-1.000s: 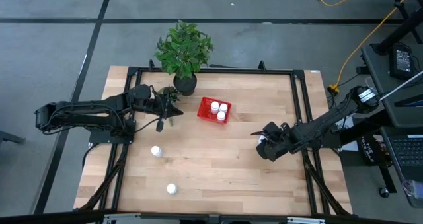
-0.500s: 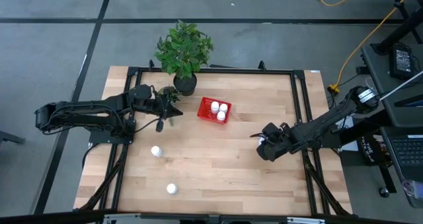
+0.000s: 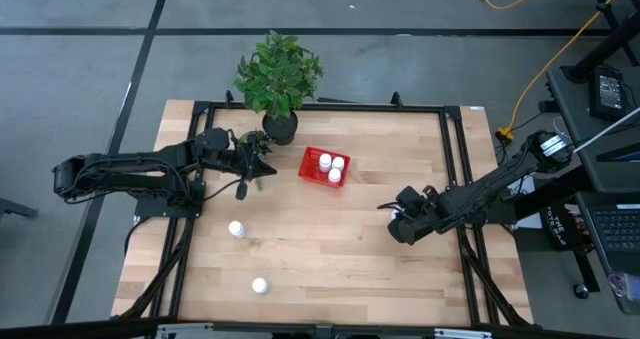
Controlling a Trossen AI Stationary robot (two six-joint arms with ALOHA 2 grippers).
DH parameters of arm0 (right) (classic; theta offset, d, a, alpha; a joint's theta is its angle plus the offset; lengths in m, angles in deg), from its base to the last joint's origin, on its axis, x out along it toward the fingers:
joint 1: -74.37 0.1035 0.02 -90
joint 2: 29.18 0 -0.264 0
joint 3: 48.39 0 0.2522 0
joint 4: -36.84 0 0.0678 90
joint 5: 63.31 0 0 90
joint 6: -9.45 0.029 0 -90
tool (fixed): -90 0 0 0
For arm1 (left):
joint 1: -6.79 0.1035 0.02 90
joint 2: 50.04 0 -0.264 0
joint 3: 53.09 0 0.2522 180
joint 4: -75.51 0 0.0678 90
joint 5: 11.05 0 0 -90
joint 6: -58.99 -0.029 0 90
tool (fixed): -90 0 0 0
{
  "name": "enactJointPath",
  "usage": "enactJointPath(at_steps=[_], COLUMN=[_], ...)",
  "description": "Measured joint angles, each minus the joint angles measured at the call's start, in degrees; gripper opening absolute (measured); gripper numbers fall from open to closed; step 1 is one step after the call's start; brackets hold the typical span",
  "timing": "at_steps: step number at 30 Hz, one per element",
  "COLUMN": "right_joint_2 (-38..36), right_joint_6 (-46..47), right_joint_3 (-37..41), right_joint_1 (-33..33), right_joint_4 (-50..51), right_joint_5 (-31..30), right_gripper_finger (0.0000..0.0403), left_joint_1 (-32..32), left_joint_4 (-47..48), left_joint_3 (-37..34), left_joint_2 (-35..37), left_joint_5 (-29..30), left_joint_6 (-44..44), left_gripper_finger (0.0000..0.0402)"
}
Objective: Pick and place pill bottles into a basket
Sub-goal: Put the white medicine bottle into the red bin
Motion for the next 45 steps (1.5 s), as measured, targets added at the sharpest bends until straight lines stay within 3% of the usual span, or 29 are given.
enactJointPath(at_steps=[10, 22, 26, 33, 45], right_joint_2=[-0.09, -0.11, -0.11, -0.13, -0.13], right_joint_6=[-1.99, -25.32, -35.82, -53.73, -68.99], right_joint_3=[-0.62, -7.93, -11.24, -13.46, -13.49], right_joint_1=[-0.6, -7.52, -11.7, -20.96, -31.91], right_joint_4=[0.14, -4.31, -6.92, -15.36, -24.81], right_joint_5=[-0.05, -2.47, 0.98, 12.24, 22.99], right_gripper_finger=[0.0153, 0.0153, 0.0153, 0.0153, 0.0153], left_joint_1=[0.0, 0.0, 0.0, 0.0, 0.0], left_joint_4=[0.0, -0.01, -0.02, -0.02, -0.02], left_joint_3=[0.0, 0.0, 0.0, 0.0, 0.0], left_joint_2=[0.0, 0.0, 0.0, 0.0, 0.0], left_joint_5=[0.04, 0.04, 0.92, 7.34, 9.4], left_joint_6=[-2.01, -2.01, -2.05, -2.1, -2.05], left_gripper_finger=[0.0001, 0.0001, 0.0001, 0.0001, 0.0001])
